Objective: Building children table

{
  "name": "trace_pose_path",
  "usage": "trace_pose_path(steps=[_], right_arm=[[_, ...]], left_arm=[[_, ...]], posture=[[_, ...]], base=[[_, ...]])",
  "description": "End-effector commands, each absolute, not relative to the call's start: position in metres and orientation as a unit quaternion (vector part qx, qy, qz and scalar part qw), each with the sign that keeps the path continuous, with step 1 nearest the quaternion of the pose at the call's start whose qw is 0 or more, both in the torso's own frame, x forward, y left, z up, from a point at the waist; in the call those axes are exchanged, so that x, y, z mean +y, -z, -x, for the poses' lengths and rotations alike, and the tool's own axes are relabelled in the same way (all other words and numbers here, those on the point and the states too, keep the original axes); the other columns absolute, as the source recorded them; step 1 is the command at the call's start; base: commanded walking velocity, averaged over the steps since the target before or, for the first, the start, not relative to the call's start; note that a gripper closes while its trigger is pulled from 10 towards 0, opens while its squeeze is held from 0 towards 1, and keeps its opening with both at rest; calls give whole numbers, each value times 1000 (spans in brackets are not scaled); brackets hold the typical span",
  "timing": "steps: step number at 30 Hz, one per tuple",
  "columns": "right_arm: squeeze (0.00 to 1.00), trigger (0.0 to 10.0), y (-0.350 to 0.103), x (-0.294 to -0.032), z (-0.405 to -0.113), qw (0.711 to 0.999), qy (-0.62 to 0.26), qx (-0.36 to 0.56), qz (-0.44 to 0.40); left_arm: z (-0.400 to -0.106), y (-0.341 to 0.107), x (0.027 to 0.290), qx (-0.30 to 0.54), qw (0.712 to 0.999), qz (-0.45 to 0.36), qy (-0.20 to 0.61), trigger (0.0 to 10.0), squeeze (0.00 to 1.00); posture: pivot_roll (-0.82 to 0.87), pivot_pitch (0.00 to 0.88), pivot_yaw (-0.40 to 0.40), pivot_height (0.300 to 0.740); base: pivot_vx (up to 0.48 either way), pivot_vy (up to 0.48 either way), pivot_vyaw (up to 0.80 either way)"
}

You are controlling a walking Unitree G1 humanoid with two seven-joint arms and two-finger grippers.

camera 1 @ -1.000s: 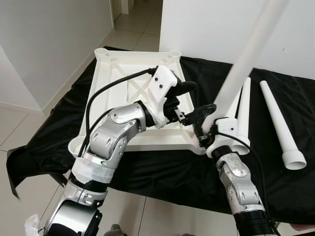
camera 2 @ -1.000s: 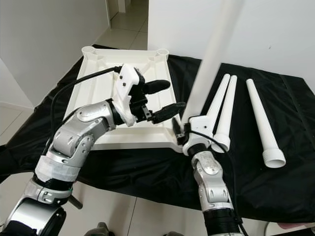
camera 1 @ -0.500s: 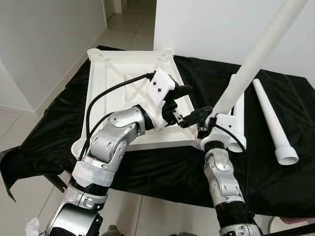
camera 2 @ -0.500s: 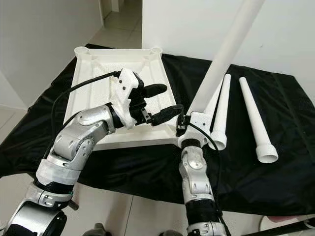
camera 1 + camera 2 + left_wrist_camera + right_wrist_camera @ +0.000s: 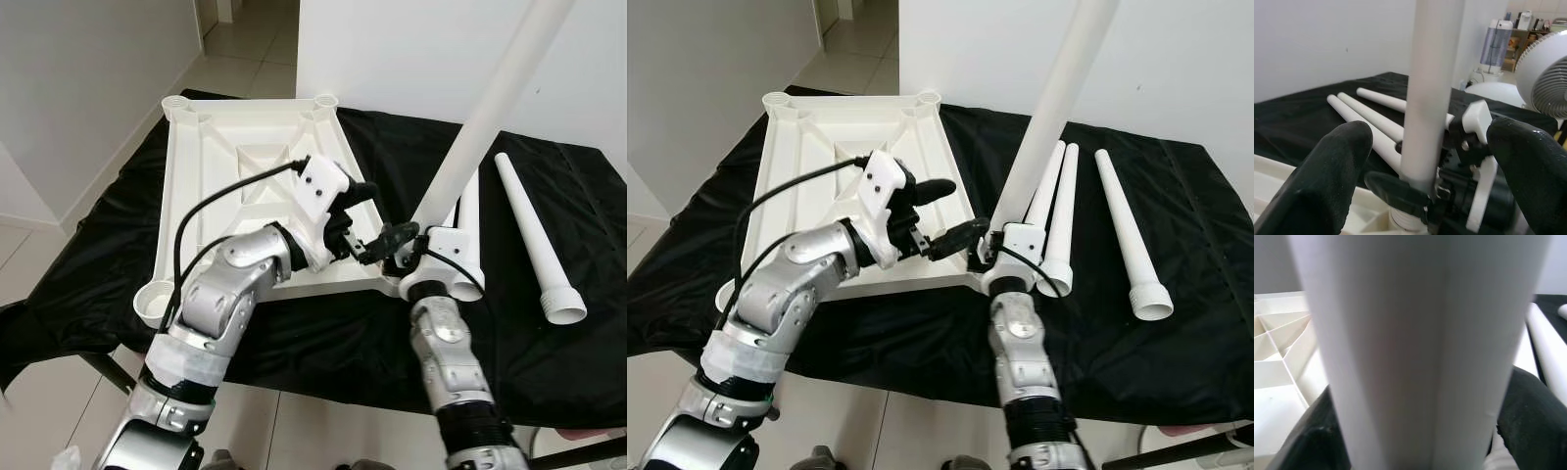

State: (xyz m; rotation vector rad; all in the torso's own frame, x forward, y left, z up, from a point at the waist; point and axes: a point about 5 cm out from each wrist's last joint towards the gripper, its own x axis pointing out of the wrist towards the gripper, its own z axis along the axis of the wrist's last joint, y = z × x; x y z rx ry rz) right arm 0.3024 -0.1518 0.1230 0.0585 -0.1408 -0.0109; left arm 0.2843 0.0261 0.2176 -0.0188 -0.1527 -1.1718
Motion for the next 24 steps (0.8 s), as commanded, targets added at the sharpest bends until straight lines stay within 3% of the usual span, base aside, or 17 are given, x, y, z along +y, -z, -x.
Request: trace_pose_path(steps=[1, 6, 14, 18, 24], right_arm=[[0, 10000, -108, -161, -299, 999, 4, -33, -37], [0, 10000, -114, -168, -298, 996, -81, -42, 6], [0, 10000, -114, -174, -297, 989, -139, -41, 33], [0, 10000, -117, -178, -296, 977, -203, -35, 44], [0, 10000, -117, -182, -296, 971, -232, -23, 57]], left_arm=[[-281, -219, 23, -75, 828, 1, 556, 10000, 0], [-279, -215, 19, -67, 826, -11, 559, 10000, 0], [-272, -202, 17, -45, 823, -23, 566, 10000, 0], [-267, -168, 21, 2, 825, -64, 561, 10000, 0], [-270, -154, 26, 26, 836, -76, 543, 10000, 0]], posture=[[83, 0, -30, 740], [84, 0, -32, 740], [84, 0, -32, 740], [85, 0, -32, 740], [85, 0, -34, 740]], base=[[0, 0, 0], [0, 0, 0], [0, 0, 0], [0, 0, 0], [0, 0, 0]])
